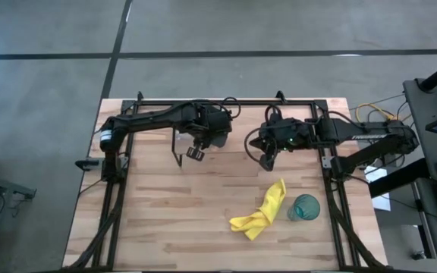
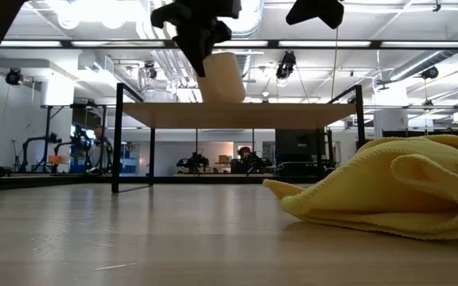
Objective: Stack small to large cups/mugs on shelf
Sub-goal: Put the orange mug on the shelf
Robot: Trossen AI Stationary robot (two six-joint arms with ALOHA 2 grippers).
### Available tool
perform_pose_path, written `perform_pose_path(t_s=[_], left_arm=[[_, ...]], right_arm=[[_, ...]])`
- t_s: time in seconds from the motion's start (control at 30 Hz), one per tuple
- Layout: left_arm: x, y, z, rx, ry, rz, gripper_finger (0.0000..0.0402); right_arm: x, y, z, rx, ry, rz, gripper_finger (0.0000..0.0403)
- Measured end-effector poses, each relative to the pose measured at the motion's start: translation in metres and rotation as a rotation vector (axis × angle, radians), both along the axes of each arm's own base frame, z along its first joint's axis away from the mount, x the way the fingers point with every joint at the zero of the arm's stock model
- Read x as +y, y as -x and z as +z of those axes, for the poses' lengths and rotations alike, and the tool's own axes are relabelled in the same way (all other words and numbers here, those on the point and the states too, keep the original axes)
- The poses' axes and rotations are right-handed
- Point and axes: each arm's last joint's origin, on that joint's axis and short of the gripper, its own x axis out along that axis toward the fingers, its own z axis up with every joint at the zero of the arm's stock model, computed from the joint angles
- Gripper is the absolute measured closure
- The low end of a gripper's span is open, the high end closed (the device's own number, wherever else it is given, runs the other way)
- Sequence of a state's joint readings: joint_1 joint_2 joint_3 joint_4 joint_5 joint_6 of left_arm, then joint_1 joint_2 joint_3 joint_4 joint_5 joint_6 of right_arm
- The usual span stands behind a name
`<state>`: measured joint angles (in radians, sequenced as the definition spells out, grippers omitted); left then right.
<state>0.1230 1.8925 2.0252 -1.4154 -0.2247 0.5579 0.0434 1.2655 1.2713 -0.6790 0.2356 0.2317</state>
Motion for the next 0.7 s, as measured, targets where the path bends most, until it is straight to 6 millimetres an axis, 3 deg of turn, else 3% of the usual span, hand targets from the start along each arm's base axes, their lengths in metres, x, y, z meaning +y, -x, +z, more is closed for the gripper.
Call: perform_pose_path(t_s=[0.17, 0.37, 0.7], left_arm=[[0.002, 0.000, 0.000, 0.005, -0.064, 0.019, 0.0357], [0.002, 0.000, 0.007, -0.037, -0.082, 0.025, 0.0356], [0.002, 0.000, 0.007, -0.044, -0.082, 0.025, 0.0356]], right_arm=[[-0.005, -0.001, -0.004, 0.003, 0.002, -0.014, 0.0390], [-0.014, -0.002, -0.024, 0.043, 0.005, -0.052, 0.0390], [-0.020, -0.013, -0.054, -0.096, -0.003, -0.065, 0.0390]])
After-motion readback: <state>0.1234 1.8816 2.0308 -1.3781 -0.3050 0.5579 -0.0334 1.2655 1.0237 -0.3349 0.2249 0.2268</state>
